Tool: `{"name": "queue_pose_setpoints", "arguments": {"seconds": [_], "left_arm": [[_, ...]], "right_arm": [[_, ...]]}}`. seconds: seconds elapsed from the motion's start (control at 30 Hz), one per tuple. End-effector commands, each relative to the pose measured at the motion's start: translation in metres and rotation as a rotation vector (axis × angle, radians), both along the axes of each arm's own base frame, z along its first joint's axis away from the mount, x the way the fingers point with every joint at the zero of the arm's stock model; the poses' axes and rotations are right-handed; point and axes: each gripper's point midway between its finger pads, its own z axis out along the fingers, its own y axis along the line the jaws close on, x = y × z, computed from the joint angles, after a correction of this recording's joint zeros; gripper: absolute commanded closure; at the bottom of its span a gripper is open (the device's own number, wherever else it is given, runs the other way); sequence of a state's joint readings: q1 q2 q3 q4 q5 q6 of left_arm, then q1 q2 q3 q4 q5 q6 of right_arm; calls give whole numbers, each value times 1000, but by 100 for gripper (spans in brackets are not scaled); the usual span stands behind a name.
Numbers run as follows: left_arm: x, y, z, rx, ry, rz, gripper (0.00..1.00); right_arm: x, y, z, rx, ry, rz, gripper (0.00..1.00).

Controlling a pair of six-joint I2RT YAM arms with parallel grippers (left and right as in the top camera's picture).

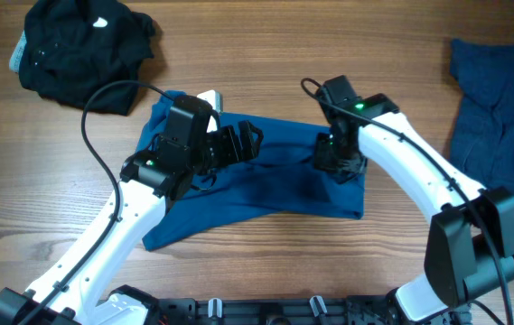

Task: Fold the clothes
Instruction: 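Carry the right end leftward over the shirt toward the left gripper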

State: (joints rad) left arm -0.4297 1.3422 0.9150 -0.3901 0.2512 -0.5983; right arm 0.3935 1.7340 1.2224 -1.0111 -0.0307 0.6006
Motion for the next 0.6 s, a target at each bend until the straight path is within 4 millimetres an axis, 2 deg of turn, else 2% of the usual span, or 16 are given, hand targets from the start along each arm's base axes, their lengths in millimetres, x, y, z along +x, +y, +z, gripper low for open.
{"name": "queue_pose_setpoints", "arguments": {"seconds": [0.0,0.13,0.27,0.4,0.5,0.57], "left_arm": [[0,4,3,19,-26,-1,0],[0,4,3,20,-25,-1,0],[-1,5,2,22,-20,-1,0],[-1,5,2,23,-19,-1,0],[-1,5,1,25,-17,0,0],[-1,9,-1,42,-12,12,0]], "right_arm": [[2,24,13,24,-58,-44,87],[4,38,14,45,-85,-15,37],[4,42,14,65,-80,-11,24],[4,68,21,203,-75,94,22],[9,74,36,234,-86,100,22],[15,74,54,234,-110,126,23]]}}
